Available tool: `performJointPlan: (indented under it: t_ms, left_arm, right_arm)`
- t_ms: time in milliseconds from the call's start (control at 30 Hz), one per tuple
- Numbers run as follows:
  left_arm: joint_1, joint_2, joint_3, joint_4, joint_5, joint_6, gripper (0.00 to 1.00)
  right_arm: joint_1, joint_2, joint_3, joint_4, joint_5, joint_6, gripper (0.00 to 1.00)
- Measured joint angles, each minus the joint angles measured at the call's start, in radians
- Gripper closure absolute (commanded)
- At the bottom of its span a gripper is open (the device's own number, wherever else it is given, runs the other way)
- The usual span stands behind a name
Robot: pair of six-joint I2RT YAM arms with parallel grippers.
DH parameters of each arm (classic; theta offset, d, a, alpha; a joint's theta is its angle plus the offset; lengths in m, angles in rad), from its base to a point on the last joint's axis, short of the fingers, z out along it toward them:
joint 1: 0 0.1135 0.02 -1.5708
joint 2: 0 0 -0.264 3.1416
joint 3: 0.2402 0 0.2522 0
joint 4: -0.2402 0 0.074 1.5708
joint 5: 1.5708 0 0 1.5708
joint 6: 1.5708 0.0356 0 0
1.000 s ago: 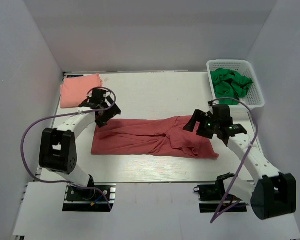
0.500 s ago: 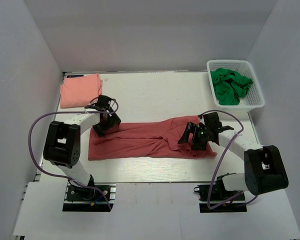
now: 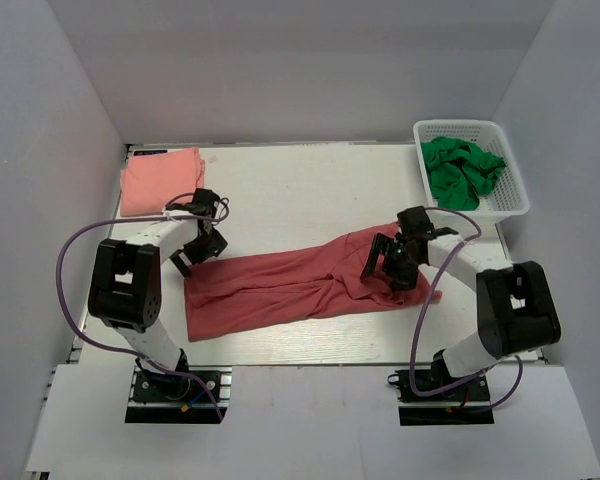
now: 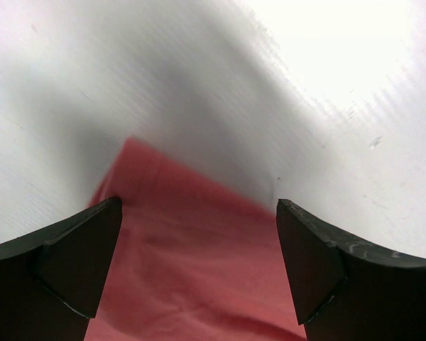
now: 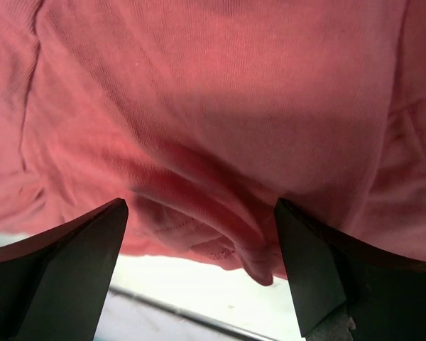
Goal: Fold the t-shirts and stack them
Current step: Fold the other side of the tshirt into a rectangle, then rotate the tshirt 85 degrees
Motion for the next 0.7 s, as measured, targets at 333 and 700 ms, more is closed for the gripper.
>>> performJointPlan:
  t_ms: [333, 700]
  left_arm:
    - [-0.021, -0.026, 0.101, 0.023, 0.023, 0.084, 0.01]
    - [-0.201, -0.151, 0.062, 0.29, 0.423, 0.302, 0.01]
  right_arm:
    - [-0.003, -0.072, 0.16, -0.124, 0.148, -0.128, 0.09]
    - [-0.01, -0.137, 0.138, -0.229, 0.34, 0.002, 0.09]
